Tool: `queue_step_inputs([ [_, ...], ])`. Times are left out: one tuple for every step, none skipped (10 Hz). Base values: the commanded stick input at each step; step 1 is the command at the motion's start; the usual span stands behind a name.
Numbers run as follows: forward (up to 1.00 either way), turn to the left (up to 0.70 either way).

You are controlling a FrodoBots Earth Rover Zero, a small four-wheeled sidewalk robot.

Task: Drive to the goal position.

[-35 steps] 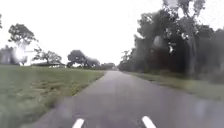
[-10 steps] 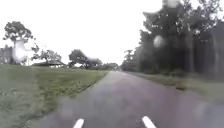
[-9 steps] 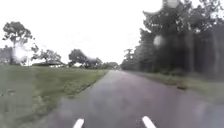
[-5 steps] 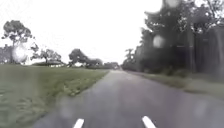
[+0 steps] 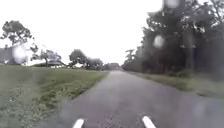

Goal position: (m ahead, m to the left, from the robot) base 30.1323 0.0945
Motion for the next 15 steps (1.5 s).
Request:
queue_step_inputs([
  [0.7,0.0],
  [0.7,0.0],
  [0.7,0.0],
  [0.7,0.0],
  [0.7,0.0],
  [0.7,0.0],
  [0.7,0.0],
  [0.7,0.0],
  [0.7,0.0],
  [0.7,0.0],
  [0.7,0.0],
  [0.7,0.0],
  [0.7,0.0],
  [0.7,0.0],
  [0.7,0.0],
])
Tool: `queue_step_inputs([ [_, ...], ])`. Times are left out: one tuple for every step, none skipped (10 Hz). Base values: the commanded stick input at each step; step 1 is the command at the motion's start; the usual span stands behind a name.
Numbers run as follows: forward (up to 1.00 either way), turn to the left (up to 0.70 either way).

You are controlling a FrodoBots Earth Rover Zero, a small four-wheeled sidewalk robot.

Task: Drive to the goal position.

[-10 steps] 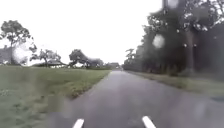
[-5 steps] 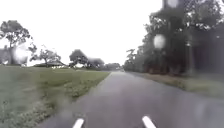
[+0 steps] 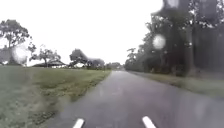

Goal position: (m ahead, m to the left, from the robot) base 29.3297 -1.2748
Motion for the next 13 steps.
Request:
queue_step_inputs([
  [0.7,0.0],
  [0.7,0.0],
  [0.7,0.0],
  [0.7,0.0],
  [0.7,0.0],
  [0.7,0.0],
  [0.7,0.0],
  [0.7,0.0],
  [0.7,0.0],
  [0.7,0.0],
  [0.7,0.0],
  [0.7,0.0],
  [0.7,0.0],
])
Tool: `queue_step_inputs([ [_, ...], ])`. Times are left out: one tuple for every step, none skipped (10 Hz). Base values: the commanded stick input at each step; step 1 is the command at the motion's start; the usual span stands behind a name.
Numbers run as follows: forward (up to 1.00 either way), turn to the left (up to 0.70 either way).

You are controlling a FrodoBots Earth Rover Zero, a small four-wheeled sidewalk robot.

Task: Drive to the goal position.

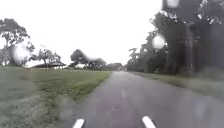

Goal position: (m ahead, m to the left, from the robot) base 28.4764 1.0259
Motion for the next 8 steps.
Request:
queue_step_inputs([
  [0.7,0.0],
  [0.7,0.0],
  [0.7,0.0],
  [0.7,-0.05],
  [0.7,-0.12],
  [0.7,-0.19],
  [0.7,-0.26],
  [0.7,-0.32],
])
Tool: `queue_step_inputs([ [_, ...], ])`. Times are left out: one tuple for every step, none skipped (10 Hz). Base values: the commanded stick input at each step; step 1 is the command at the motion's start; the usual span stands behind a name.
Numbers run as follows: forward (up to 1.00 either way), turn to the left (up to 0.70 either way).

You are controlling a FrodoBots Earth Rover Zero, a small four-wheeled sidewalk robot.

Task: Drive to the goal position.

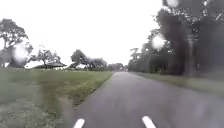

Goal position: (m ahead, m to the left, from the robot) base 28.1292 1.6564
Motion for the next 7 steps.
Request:
queue_step_inputs([
  [0.7,-0.26],
  [0.7,-0.12],
  [0.7,0.0],
  [0.7,0.0],
  [0.7,0.0],
  [0.7,0.0],
  [0.7,0.0],
])
